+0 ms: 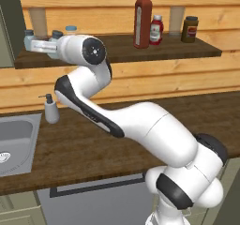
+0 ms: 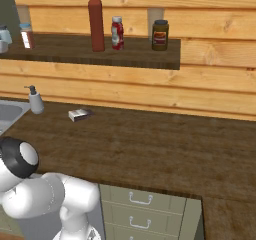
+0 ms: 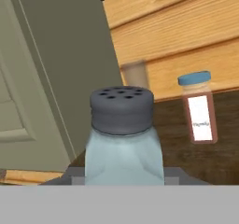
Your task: Put the shaker and condiment bottle from the counter next to their counterparts in the cabinet.
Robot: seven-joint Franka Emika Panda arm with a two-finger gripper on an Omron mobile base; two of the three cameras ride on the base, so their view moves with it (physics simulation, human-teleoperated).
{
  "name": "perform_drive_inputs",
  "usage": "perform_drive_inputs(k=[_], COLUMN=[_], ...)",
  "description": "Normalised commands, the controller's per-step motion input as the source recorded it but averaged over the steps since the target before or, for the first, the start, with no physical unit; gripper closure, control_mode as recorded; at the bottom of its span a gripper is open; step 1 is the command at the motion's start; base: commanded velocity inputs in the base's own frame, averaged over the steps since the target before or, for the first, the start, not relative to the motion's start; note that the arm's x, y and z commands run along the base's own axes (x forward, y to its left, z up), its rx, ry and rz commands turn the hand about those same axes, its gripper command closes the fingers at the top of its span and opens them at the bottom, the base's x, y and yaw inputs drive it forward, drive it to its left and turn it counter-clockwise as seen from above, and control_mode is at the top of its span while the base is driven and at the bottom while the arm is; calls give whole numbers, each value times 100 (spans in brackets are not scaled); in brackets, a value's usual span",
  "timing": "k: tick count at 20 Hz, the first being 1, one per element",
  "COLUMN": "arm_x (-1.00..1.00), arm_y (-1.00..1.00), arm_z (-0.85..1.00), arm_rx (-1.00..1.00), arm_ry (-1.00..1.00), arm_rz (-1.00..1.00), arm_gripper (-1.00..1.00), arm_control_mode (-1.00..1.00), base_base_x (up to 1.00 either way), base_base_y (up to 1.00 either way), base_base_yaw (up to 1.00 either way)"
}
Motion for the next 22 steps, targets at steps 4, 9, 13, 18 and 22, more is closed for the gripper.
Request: perform_drive_inputs(k=[4, 9, 13, 18, 22], arm_x=[9, 7, 4, 10, 14], arm_y=[1, 0, 0, 0, 0], arm_z=[0, 0, 0, 0, -4], arm_rx=[0, 0, 0, 0, -1], arm_ry=[0, 0, 0, 0, 0], arm_rz=[-12, -10, -8, -5, -2], arm_gripper=[100, 100, 100, 100, 100], arm_control_mode=[-100, -100, -100, -100, -100], base_base_x=[0, 0, 0, 0, 0], base_base_y=[0, 0, 0, 0, 0], base_base_yaw=[0, 0, 0, 0, 0])
